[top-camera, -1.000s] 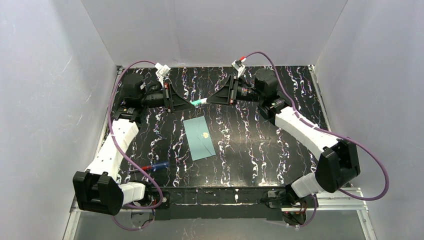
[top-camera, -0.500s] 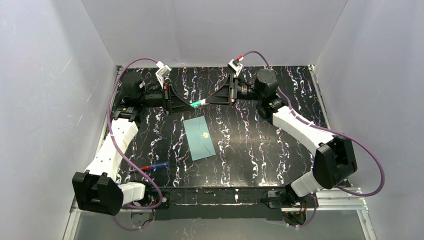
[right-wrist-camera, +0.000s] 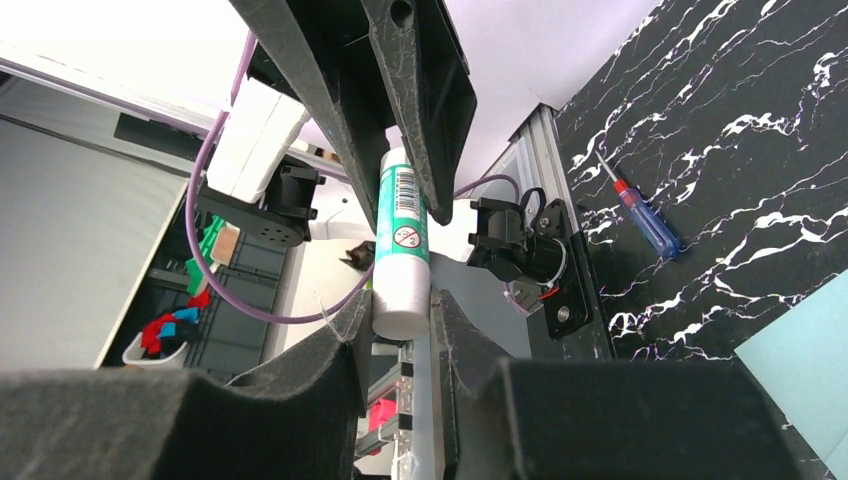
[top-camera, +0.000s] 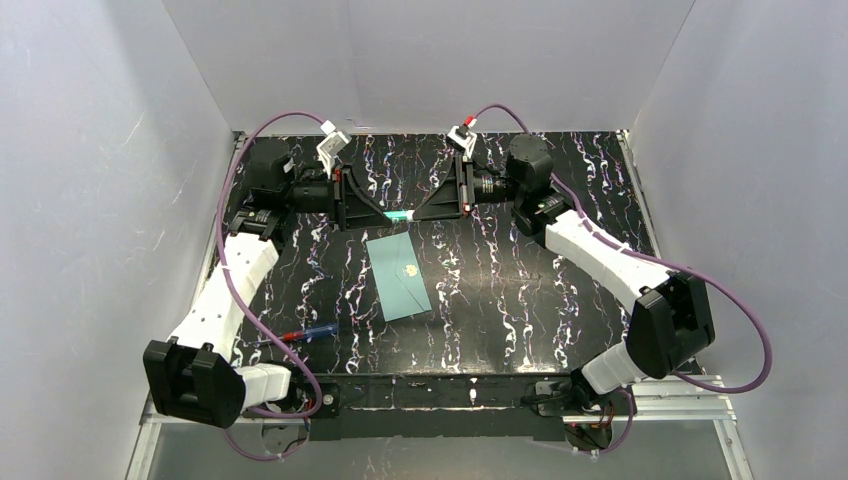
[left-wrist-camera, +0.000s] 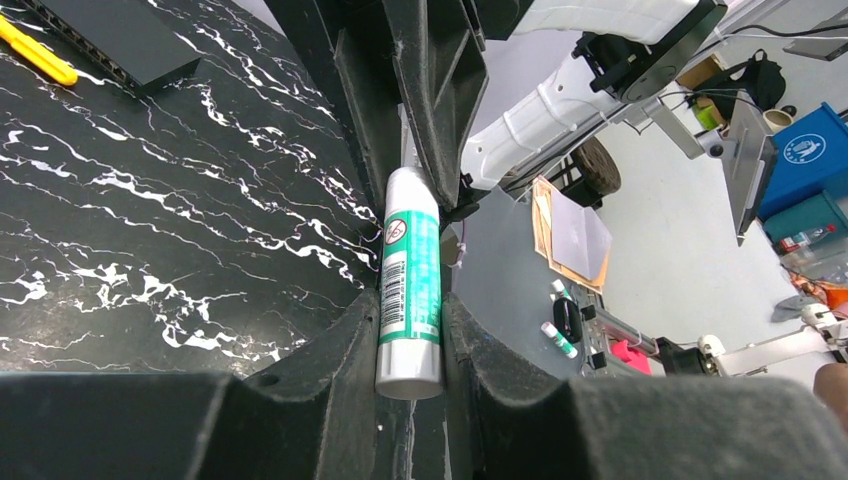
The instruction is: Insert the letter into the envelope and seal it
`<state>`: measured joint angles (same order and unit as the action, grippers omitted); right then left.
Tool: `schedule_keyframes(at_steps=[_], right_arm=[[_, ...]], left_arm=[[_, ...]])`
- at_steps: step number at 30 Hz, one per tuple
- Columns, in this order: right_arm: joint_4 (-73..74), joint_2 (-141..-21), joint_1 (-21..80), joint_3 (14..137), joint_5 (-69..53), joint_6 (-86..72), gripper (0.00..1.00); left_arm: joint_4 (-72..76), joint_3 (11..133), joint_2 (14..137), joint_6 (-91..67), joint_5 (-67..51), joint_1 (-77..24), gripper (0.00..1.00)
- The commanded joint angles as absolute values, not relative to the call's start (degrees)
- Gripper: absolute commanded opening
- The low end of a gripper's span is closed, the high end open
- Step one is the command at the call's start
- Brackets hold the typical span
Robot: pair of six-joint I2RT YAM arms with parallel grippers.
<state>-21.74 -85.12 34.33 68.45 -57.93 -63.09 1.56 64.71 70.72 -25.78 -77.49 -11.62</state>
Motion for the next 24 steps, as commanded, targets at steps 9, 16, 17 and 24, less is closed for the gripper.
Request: schedule_keyframes(at_steps=[9, 16, 17, 24], right_arm=[[-27.3, -88.3, 40.3, 67.3, -50.1, -67.1, 0.01], [-13.0, -88.6, 41.1, 68.5, -50.5, -58.1, 0.01], [-10.9, -88.0, 40.7, 68.7, -49.4, -56.7, 0.01], [1.8, -88.0, 40.7, 70.7, -45.7, -47.1, 0.01]], left_arm=[[3.3, 64.1, 72.1, -22.9, -70.9, -19.7, 0.0], [4.0, 66.0, 72.6, -21.2, -60.8, -19.0, 0.0], [4.1, 65.9, 72.6, -21.0, -59.6, -18.7, 0.0], [6.4, 62.8, 70.6, -22.7, -49.0, -17.7, 0.0]])
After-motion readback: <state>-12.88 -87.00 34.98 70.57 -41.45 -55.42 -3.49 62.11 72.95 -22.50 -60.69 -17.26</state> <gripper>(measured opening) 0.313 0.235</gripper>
